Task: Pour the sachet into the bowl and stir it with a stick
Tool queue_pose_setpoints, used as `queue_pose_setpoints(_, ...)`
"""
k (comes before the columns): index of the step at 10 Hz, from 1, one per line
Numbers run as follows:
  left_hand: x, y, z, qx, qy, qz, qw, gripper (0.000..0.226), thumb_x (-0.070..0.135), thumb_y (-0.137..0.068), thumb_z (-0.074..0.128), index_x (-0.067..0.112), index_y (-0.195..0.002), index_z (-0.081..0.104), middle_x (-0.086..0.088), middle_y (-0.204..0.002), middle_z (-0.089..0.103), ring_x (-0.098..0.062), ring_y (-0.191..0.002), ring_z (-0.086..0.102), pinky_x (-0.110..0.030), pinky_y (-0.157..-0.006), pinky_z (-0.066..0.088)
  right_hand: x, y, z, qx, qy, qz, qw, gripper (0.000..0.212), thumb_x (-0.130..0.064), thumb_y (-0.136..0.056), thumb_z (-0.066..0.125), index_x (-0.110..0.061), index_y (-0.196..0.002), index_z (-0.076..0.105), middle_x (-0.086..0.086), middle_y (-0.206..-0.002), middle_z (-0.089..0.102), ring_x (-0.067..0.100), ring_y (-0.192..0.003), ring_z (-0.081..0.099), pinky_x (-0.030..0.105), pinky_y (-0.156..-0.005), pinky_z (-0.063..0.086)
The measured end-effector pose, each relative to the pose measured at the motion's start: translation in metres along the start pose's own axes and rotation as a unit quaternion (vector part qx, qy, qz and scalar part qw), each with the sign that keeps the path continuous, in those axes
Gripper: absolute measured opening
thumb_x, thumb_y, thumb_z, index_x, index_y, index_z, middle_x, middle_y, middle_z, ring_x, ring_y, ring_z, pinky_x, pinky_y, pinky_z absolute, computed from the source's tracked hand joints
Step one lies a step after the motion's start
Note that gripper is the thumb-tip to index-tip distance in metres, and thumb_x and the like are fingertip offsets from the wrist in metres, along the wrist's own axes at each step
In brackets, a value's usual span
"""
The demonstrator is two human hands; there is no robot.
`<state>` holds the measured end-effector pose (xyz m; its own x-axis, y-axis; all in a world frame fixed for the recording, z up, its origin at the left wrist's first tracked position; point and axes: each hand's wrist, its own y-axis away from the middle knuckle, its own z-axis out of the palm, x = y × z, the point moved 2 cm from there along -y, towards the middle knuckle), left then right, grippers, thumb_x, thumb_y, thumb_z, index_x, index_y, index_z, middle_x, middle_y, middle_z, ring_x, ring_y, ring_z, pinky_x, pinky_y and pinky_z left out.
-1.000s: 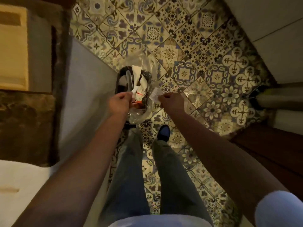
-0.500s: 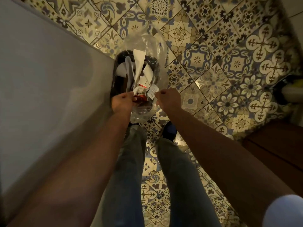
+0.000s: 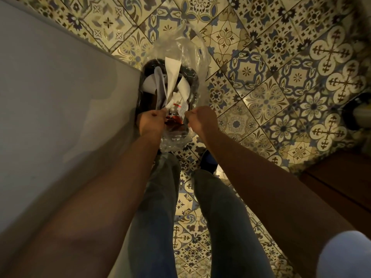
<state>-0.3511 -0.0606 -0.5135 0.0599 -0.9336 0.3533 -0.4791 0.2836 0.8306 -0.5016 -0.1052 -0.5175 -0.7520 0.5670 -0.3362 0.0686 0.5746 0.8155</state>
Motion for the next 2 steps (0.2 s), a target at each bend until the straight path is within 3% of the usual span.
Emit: queue_pose_setpoints(2,0.017,0.018,-0.002,0.028,-0.008,0.05,0.998,0.019,0.031,-0.097,0.066,0.016,-0.104,0.076,0.0,-0.093,0.072,-0.012,-0.082,0.067,-0.018,-0.06,0.049,-0.001,0.008,-0.013,-0.016,0.011,-0.004,1.0,0.033,-0.035,-0.095,0.059,-0.007,-0.091,0.076,0.011,-0.086,0.076,0.027,-0.082,0.073,0.046,-0.084,0.06)
